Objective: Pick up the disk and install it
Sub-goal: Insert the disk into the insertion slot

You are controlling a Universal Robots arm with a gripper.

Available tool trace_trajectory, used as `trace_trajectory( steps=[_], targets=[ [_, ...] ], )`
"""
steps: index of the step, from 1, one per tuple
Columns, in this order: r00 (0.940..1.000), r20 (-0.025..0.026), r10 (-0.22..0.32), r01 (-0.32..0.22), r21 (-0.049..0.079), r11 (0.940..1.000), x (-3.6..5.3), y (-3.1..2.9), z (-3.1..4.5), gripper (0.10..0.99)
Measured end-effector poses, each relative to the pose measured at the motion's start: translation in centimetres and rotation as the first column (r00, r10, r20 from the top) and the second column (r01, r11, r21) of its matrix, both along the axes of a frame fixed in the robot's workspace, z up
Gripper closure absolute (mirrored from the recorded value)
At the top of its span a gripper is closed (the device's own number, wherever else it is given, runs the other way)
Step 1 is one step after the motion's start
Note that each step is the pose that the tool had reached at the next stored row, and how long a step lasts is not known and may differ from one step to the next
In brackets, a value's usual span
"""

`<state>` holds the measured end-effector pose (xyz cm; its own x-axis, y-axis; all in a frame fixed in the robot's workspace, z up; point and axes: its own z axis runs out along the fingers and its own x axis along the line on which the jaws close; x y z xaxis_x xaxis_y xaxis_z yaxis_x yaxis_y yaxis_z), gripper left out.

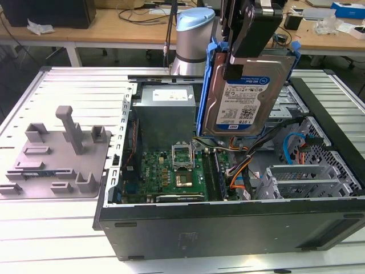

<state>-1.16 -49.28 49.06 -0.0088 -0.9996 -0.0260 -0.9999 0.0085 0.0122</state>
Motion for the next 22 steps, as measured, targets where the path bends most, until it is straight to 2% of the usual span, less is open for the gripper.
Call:
trace_trajectory(
  steps=[5, 9, 10, 13, 17, 22],
  targets=[
    [1.0, 0.0019, 0.0, 0.0, 0.0, 1.0, 0.38, -0.5, -0.23, 0.718],
    [0.9999, 0.0135, 0.0, 0.0, 0.0, 1.0, 0.57, -0.74, -0.41, 0.718],
    [0.9999, 0.0143, 0.0, 0.0, 0.0, 1.0, 0.62, -0.78, -0.42, 0.718],
    [0.9999, 0.0146, 0.0, 0.0, 0.0, 1.0, 0.93, -1.01, -0.44, 0.718],
    [0.9999, 0.0146, 0.0, 0.0, 0.0, 1.0, 1.67, -1.61, -0.44, 0.718],
    [0.9999, 0.0146, 0.0, 0.0, 0.0, 1.0, 2.85, -2.67, -0.44, 0.718]
  ],
)
